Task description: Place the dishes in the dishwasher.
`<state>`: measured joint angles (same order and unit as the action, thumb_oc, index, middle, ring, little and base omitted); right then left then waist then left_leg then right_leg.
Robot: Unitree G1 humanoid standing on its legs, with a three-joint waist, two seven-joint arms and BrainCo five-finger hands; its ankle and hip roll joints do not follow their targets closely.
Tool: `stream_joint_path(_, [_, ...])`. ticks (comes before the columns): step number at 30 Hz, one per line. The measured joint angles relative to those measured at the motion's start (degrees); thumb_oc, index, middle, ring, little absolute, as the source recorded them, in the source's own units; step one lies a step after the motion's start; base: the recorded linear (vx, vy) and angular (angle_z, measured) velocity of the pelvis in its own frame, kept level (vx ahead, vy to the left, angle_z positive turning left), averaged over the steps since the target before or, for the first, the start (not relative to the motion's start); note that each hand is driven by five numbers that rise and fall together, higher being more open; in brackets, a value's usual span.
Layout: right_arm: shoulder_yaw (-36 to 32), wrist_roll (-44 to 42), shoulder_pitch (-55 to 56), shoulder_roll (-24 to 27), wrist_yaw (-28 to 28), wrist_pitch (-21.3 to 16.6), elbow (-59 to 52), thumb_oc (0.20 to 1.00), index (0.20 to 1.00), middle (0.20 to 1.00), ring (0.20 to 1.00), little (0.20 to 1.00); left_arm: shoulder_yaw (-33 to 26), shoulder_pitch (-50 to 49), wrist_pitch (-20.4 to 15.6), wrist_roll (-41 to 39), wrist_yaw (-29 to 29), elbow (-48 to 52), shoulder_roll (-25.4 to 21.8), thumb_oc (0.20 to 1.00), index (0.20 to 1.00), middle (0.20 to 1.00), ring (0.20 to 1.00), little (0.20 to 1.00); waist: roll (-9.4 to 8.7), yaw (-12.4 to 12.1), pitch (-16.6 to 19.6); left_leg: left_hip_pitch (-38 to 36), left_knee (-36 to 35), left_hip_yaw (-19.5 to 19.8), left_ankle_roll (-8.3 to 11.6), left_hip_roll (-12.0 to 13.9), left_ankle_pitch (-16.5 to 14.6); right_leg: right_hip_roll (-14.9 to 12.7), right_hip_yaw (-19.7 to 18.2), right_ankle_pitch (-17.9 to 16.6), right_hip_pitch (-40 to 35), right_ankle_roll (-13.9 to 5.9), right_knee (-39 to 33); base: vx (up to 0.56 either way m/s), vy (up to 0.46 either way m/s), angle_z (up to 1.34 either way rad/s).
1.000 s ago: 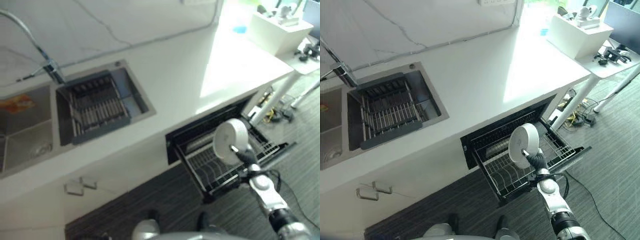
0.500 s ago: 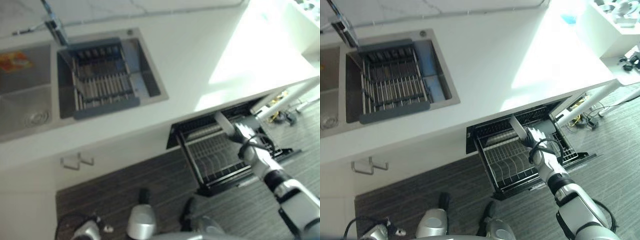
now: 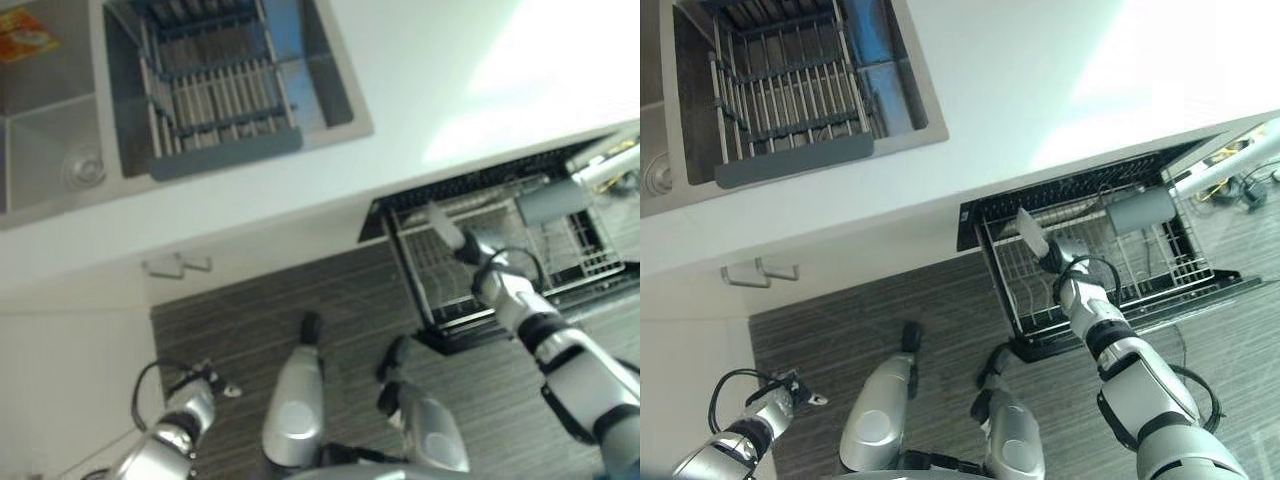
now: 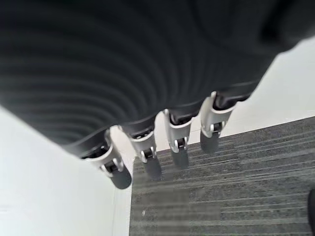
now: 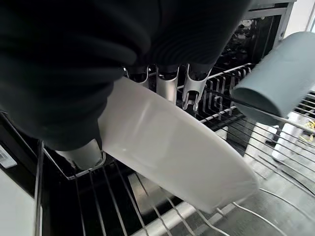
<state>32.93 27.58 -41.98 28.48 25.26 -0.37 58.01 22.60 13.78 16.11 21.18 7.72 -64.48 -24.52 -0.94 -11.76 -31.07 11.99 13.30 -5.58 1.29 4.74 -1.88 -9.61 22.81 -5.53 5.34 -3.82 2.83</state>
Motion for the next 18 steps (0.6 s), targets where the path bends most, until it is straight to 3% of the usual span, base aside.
stream_joint_path(4, [-2.31, -1.73, -0.06, 0.04, 9.66, 0.31, -0.28, 0.2, 0.2, 0.2, 0.2, 0.2, 0.04, -0.23, -0.31, -2.2, 1.04, -0.26, 1.02, 1.0, 1.0, 1.0, 1.0, 1.0, 1.58, 0.23, -0.32, 2.66, 2.44, -0.51, -1.25, -1.09, -0.8, -2.13, -1.25, 1.95, 3.91, 0.28, 4.54, -0.07, 0.119, -0.03])
stream_joint_path(8, [-1.49, 3.21, 0.15, 0.39, 14.27, 4.42, 0.04, 0.2, 0.2, 0.2, 0.2, 0.2, 0.04, -0.13, -1.27, -4.11, 1.63, -0.6, 3.49, 1.0, 1.0, 1.0, 1.0, 1.0, 4.19, 0.59, -0.46, 6.06, 6.0, -1.42, -2.5, -1.95, -1.96, -3.98, -3.18, 3.38, 8.4, -0.07, 9.46, -0.06, 0.052, -0.07])
stream_joint_path(11, [-0.11, 5.86, -1.14, 2.05, 20.51, 10.74, -0.06, 0.2, 0.2, 0.2, 0.2, 0.2, 0.09, -0.16, -1.69, -5.0, 2.12, -0.94, 3.84, 1.0, 1.0, 1.0, 1.0, 1.0, 4.39, 0.2, -0.46, 10.11, 8.68, -1.16, -2.77, -1.95, -2.47, -4.67, -3.36, 4.55, 12.73, -0.12, 12.96, -0.07, 0.022, 0.05])
stream_joint_path(16, [0.25, 5.97, -3.97, 2.96, 22.37, 17.23, 1.38, 0.2, 0.2, 0.2, 0.2, 0.2, 1.32, -0.1, -2.3, -5.92, 2.23, -0.88, 3.99, 1.0, 1.0, 1.0, 1.0, 1.0, 4.34, 0.21, -0.46, 12.38, 9.79, -1.23, -2.94, -1.94, -2.68, -4.9, -3.57, 4.7, 15.1, -0.11, 14.16, -0.06, 0.033, -0.01])
stream_joint_path(18, [0.26, 6.0, -4.06, 2.95, 22.58, 17.82, 1.73, 0.2, 0.2, 0.2, 0.2, 0.2, 1.9, -0.06, -2.58, -6.56, 2.33, -0.86, 3.96, 1.0, 1.0, 1.0, 1.0, 1.0, 4.26, 0.24, -0.41, 12.82, 9.83, -1.24, -2.95, -1.92, -2.68, -4.9, -3.58, 4.69, 15.51, -0.1, 14.19, -0.06, 0.03, 0.0])
